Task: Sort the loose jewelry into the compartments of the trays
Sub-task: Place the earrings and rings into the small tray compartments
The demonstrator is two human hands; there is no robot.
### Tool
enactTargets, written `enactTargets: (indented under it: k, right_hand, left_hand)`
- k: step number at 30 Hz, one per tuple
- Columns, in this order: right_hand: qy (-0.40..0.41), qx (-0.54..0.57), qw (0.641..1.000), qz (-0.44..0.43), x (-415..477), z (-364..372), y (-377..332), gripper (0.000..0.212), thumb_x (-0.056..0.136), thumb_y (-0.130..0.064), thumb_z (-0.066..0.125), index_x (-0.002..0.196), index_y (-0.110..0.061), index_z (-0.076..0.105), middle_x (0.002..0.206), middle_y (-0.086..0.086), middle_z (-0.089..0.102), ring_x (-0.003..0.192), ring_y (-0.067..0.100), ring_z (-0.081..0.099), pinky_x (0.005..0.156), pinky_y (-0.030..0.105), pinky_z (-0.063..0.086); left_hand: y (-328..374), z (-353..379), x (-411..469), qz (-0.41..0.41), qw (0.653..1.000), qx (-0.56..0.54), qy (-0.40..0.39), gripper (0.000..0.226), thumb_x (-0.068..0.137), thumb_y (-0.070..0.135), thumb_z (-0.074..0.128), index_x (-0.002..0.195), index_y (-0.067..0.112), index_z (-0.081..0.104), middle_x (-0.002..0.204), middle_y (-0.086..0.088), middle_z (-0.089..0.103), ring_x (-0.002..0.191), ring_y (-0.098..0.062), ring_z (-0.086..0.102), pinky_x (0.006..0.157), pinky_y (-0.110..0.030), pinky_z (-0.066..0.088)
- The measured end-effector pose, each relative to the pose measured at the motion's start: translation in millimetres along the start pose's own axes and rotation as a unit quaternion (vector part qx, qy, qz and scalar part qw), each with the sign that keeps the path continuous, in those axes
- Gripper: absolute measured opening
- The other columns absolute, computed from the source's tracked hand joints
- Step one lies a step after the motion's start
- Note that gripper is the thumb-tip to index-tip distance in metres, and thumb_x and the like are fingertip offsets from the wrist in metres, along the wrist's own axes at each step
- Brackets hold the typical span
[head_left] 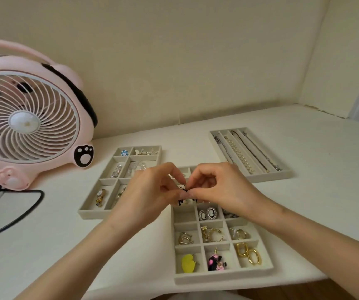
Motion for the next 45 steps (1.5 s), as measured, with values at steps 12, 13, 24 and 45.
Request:
enactTargets:
  k: [12,13,24,45]
  right_hand:
    - [-0.003,0.051,0.999,0.002,-1.5,-12.4,8.1,0.009,0.077,-0.003,0.074,0.081,-0.011,0.072,0.077,0.006,0.071,0.068,0.019,0.068,0.064,0.023,0.056]
    - [-0.003,0.054,0.999,0.0,-2.0,-11.4,8.5,0.009,0.077,-0.004,0.074,0.081,-0.011,0.072,0.078,0.006,0.071,0.069,0.019,0.068,0.065,0.023,0.056]
    - [-0.005,0.076,0.997,-0.016,-2.8,-6.3,10.0,0.007,0.078,-0.004,0.073,0.082,-0.009,0.071,0.077,0.008,0.071,0.064,0.013,0.066,0.064,0.021,0.055]
    - [-0.014,0.1,0.995,-0.015,-4.4,-7.0,11.6,0.006,0.078,-0.005,0.073,0.081,-0.011,0.071,0.079,0.008,0.071,0.072,0.024,0.069,0.07,0.04,0.06]
  left_hand:
    - [-1.0,0.3,-8.5,0.001,0.997,0.067,-0.029,0.01,0.076,0.029,0.072,0.073,0.036,0.065,0.072,0.018,0.064,0.069,-0.003,0.052,0.064,-0.024,0.043]
    - [-0.8,0.8,-9.2,0.002,0.997,0.071,-0.035,0.011,0.077,0.028,0.072,0.073,0.035,0.065,0.074,0.018,0.065,0.07,-0.004,0.051,0.066,-0.025,0.043]
    - [-5.4,3.9,-13.8,0.0,0.992,-0.006,-0.124,0.011,0.076,0.021,0.075,0.076,0.027,0.066,0.071,0.009,0.068,0.069,-0.012,0.05,0.065,-0.023,0.038]
    - [-10.9,5.2,-2.8,-0.059,0.99,0.049,-0.122,0.008,0.075,0.018,0.076,0.073,0.024,0.07,0.063,0.016,0.064,0.06,-0.004,0.052,0.062,-0.025,0.041]
Point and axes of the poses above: each hand's wrist, its own x-axis towards the middle knuckle, its own z-axis out of the palm, y = z × x, the point moved 3 cm from there along x, towards the middle knuckle
